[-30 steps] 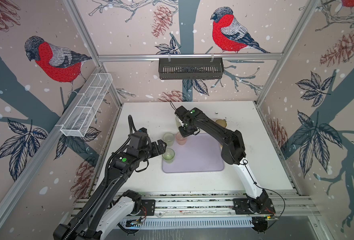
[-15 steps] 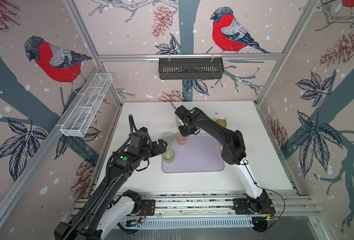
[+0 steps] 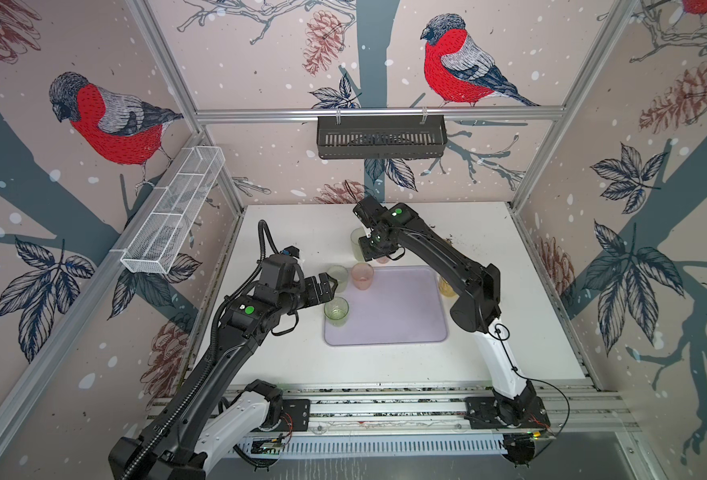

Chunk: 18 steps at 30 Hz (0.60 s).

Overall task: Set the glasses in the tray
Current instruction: 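Raise the right gripper away while the left gripper reaches toward the tall pale green cup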

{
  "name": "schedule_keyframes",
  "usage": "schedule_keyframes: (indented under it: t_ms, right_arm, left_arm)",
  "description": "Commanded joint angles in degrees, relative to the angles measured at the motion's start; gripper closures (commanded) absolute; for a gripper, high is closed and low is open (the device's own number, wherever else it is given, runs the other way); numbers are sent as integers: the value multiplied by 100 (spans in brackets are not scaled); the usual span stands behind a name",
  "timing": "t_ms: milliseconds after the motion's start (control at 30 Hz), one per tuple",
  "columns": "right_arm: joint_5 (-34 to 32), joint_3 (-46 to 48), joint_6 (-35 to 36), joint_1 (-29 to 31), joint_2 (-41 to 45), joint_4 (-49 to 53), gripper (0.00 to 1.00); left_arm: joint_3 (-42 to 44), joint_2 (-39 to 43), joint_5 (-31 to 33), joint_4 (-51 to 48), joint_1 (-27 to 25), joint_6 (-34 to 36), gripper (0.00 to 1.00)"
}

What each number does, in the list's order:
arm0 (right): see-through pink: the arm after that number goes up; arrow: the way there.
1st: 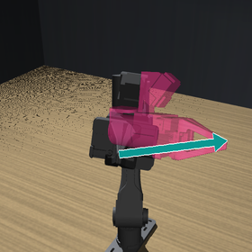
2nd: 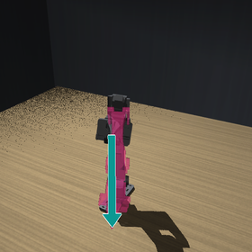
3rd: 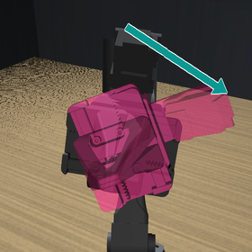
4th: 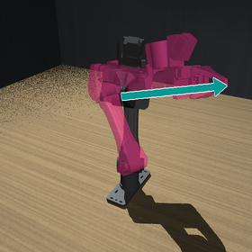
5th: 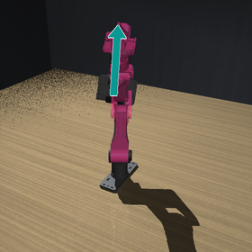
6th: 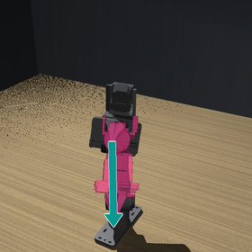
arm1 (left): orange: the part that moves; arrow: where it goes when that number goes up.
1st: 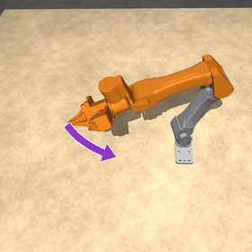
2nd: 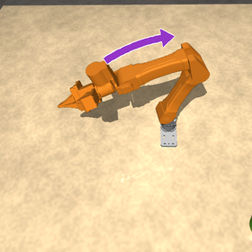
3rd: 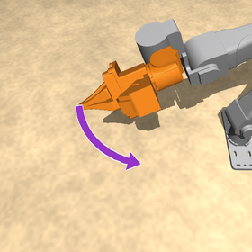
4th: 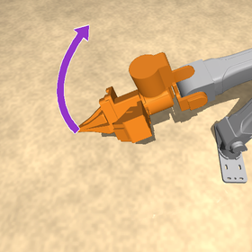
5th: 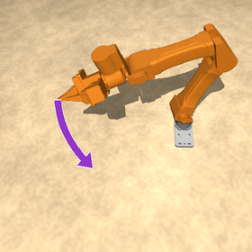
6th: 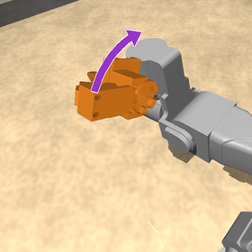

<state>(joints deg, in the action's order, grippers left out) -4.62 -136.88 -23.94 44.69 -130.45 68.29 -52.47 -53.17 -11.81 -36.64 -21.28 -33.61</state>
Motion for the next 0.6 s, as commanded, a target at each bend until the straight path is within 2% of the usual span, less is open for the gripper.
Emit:
schedule_keyframes:
  t_ms: [0,133,267,367,567]
  right_arm:
    - [-167,165,-279,43,307,176,47]
    - [122,763,-374,90,806,-217,46]
    - [77,1007,-377,102,1136,-356,44]
    - [20,1082,-221,73,1275,-419,44]
    - [-114,1440,426,-19,1622,-829,42]
  left_arm:
    - [-135,-85,-64,-127,14,385,3]
    - [-271,-212,-86,-258,8,538,3]
    - [-398,-284,-41,-255,1,539,3]
    - [-440,-412,-20,-295,1,523,3]
    - [-1087,-959,315,-482,1,463,3]
